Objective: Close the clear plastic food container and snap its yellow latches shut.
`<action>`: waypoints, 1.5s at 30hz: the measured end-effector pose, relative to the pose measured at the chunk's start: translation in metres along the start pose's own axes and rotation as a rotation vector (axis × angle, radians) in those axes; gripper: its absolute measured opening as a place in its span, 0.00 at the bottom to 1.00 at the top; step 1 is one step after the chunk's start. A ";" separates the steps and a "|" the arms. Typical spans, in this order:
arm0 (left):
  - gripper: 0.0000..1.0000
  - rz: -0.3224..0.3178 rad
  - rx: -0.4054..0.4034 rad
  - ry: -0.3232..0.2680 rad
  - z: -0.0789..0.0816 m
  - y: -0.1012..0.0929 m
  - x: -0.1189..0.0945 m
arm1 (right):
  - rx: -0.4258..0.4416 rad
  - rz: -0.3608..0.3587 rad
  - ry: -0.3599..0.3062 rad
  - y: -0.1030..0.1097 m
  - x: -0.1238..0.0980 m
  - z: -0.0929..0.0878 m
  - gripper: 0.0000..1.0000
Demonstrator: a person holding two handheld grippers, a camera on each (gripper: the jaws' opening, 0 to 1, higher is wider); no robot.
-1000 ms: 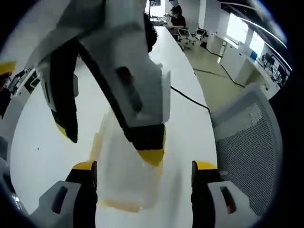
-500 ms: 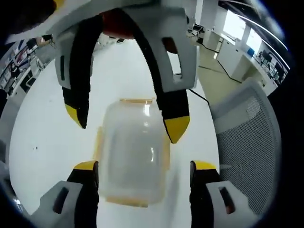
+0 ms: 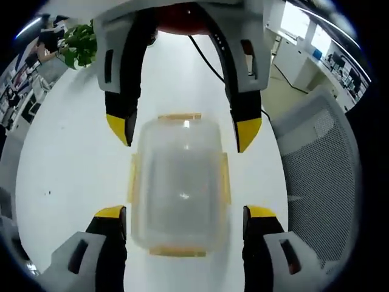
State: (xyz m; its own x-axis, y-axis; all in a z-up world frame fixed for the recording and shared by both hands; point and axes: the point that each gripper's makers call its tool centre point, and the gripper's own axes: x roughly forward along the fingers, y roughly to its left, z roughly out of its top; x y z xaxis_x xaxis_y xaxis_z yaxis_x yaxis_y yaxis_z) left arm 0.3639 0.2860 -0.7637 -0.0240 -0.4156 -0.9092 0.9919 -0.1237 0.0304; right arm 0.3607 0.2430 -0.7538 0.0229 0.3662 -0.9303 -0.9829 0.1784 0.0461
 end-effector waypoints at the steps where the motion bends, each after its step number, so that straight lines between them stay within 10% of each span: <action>1: 0.78 -0.002 0.003 0.016 -0.002 -0.002 0.002 | 0.000 -0.003 0.000 -0.001 0.000 -0.001 0.73; 45: 0.81 0.038 0.029 0.078 -0.013 0.007 0.030 | -0.103 -0.043 0.056 -0.004 0.026 -0.025 0.73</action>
State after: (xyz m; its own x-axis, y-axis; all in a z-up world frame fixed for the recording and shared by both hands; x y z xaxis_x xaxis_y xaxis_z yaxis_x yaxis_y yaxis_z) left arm 0.3713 0.2840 -0.7963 0.0246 -0.3490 -0.9368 0.9878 -0.1356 0.0764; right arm 0.3608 0.2289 -0.7874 0.0581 0.3086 -0.9494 -0.9948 0.0972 -0.0293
